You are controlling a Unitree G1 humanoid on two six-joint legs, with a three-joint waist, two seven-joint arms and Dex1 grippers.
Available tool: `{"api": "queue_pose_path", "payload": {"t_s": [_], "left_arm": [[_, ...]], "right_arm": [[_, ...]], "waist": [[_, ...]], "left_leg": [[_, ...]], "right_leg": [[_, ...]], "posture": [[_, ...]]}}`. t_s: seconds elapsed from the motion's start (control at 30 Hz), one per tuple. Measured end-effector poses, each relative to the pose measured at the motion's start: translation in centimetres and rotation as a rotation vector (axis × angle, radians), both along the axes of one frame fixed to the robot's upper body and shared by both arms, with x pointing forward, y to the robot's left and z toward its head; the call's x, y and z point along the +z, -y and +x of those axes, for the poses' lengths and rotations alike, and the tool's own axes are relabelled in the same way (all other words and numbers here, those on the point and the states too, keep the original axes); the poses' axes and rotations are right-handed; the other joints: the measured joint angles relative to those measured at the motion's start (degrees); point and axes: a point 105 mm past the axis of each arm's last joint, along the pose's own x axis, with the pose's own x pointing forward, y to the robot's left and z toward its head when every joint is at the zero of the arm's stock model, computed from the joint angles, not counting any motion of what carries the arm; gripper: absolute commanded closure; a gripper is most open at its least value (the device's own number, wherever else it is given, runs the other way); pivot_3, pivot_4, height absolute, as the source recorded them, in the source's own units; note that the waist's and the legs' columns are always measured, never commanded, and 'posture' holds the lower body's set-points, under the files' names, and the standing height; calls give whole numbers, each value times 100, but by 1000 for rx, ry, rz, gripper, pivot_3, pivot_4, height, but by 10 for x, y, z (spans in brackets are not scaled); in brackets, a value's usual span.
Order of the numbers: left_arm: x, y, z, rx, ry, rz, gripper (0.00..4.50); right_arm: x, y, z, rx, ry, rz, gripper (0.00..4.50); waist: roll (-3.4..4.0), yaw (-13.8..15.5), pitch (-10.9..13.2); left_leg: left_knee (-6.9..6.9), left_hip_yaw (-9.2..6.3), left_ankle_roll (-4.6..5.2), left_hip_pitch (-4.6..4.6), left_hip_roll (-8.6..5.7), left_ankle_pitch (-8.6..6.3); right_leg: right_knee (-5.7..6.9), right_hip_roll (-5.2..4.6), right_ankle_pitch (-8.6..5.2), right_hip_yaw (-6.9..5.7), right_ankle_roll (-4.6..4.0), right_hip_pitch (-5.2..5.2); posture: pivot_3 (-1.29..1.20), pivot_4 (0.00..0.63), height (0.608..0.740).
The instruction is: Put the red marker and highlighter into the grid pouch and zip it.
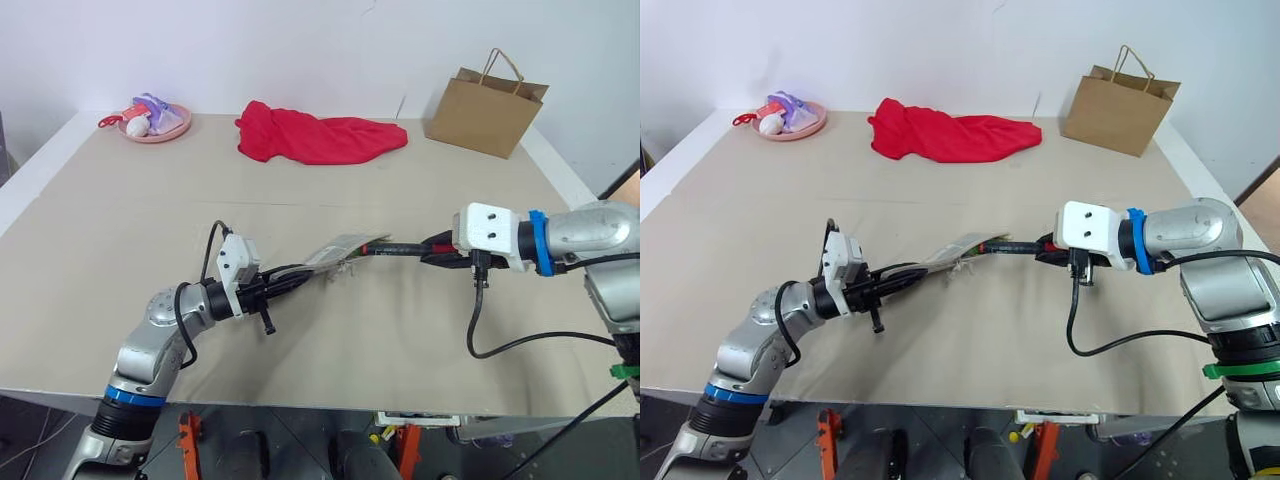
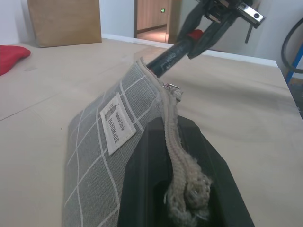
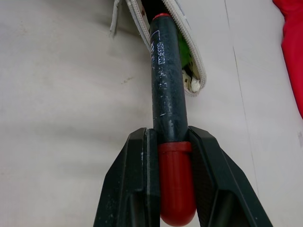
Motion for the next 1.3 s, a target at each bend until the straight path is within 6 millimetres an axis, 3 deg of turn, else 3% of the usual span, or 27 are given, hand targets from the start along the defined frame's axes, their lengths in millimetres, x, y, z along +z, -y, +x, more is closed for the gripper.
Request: {"api": "queue_pose_path", "payload": {"t_s": [0.1,0.2,0.37,0.6,0.77,0.87,0.97,1.1,1.3], "left_arm": [[0,0,-1,-5,2,1,4500],[-1,0,-2,-20,1,5,4500],[-2,0,-2,-17,-2,12,4500],[-2,-1,0,-5,1,11,4500],[-1,-2,1,10,4,8,4500],[-2,-2,0,12,-1,10,4500],[-3,-3,-1,14,-3,14,4500],[-4,-4,-2,7,-5,14,4500],[-4,-3,-4,-14,-5,17,4500]], "right_arm": [[-7,-14,2,61,-2,-37,3936],[-25,-43,-1,197,-3,-115,3936],[-33,-64,2,313,53,-178,3936],[-38,-87,11,335,11,-85,3936],[-32,-77,22,256,2,-30,3936],[-19,-51,30,131,16,57,3936],[-20,-32,24,42,-17,141,3936],[-38,-38,7,51,-82,172,3936],[-51,-59,0,91,-94,171,3936]], "waist": [[0,4,0],[0,8,0],[0,16,0],[0,8,0],[0,34,0],[-1,70,0],[-1,107,0],[0,87,0],[0,83,0]], "left_leg": [[0,-2,0,0,3,0],[1,-3,0,-3,7,0],[2,-3,0,-4,5,0],[6,-3,-3,0,15,2],[7,-3,-4,-5,10,3],[7,-2,-4,-9,10,3],[4,-3,-3,-12,6,2],[4,-4,-3,-7,10,2],[8,-2,-13,-1,19,10]], "right_leg": [[2,8,1,-2,-2,0],[2,14,1,-3,-3,-1],[3,10,1,-3,-3,0],[7,20,8,-6,-13,1],[7,15,7,-10,-12,1],[7,3,3,-10,-5,2],[6,1,1,-10,-3,-1],[7,18,5,-8,-10,-2],[7,29,9,-12,-10,2]], "posture": [[0,150,740],[0,150,740],[0,150,740],[0,150,740],[0,150,740],[0,150,740],[0,150,740],[0,150,740],[0,150,740]]}}
